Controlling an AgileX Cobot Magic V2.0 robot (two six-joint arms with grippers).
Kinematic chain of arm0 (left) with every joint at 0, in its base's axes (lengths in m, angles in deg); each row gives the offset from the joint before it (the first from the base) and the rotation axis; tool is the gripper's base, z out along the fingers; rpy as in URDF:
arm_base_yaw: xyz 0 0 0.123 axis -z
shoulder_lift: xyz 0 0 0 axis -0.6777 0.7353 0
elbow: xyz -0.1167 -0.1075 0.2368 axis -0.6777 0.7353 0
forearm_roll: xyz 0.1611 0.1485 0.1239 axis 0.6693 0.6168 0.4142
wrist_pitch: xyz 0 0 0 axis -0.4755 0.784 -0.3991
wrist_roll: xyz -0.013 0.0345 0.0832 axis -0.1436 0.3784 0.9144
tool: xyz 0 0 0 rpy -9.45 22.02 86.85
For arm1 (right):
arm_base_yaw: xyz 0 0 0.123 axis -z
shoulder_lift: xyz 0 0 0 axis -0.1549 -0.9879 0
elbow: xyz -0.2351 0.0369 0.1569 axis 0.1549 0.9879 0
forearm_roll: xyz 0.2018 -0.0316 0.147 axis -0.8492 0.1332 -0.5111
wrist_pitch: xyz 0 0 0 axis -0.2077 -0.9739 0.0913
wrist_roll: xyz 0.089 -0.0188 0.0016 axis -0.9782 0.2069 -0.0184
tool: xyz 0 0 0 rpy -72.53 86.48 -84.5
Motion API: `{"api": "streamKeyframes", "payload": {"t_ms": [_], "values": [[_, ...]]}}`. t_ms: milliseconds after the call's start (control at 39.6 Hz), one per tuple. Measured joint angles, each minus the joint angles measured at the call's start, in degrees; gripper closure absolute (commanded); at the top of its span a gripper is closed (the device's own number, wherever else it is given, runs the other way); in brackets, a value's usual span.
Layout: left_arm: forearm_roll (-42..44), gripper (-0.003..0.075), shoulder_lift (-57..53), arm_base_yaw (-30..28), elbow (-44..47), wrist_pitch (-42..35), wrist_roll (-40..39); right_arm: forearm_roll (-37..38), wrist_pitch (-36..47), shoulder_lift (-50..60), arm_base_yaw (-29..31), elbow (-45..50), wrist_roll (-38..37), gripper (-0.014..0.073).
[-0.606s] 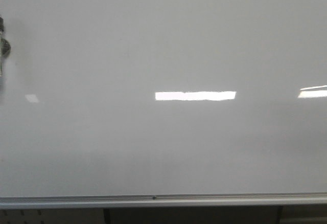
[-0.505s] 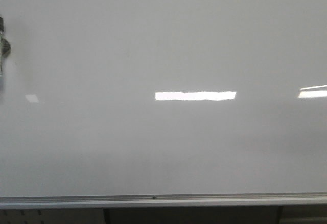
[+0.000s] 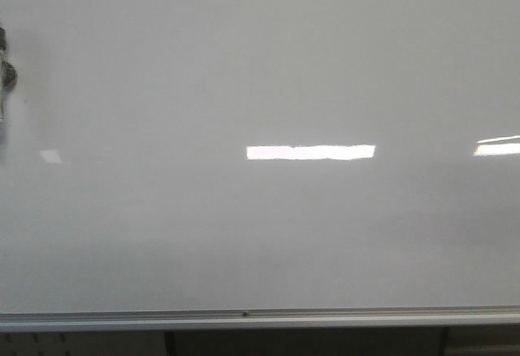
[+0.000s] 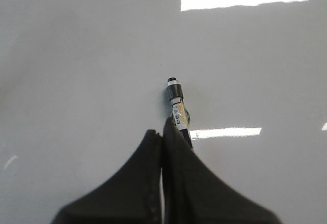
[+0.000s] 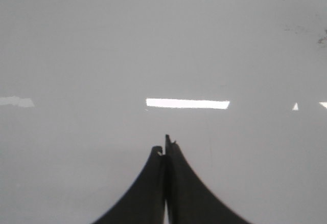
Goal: Write number 2 on whiteboard
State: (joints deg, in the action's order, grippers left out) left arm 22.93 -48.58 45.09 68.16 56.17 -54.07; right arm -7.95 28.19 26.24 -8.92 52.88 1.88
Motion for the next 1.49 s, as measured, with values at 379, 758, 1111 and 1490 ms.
{"api": "streamKeyframes", "payload": {"t_ms": [379,758,1111,1490], "values": [[0.0,0.0740,0.0,0.0,0.0,0.0,0.0,0.0,0.0,0.0,0.0,0.0,0.0,0.0662],[0.0,0.0739,0.0,0.0,0.0,-3.2,0.0,-0.7,1.2,0.0,0.0,0.0,0.0,0.0662],[-6.7,0.0739,0.0,0.0,-1.0,-7.3,-1.4,-6.4,1.0,0.0,0.0,-5.4,0.0,0.0662],[-6.2,0.0739,0.0,0.0,-18.8,-1.6,-2.6,-5.5,-13.4,-12.2,0.0,-30.4,0.0,0.0662]]}}
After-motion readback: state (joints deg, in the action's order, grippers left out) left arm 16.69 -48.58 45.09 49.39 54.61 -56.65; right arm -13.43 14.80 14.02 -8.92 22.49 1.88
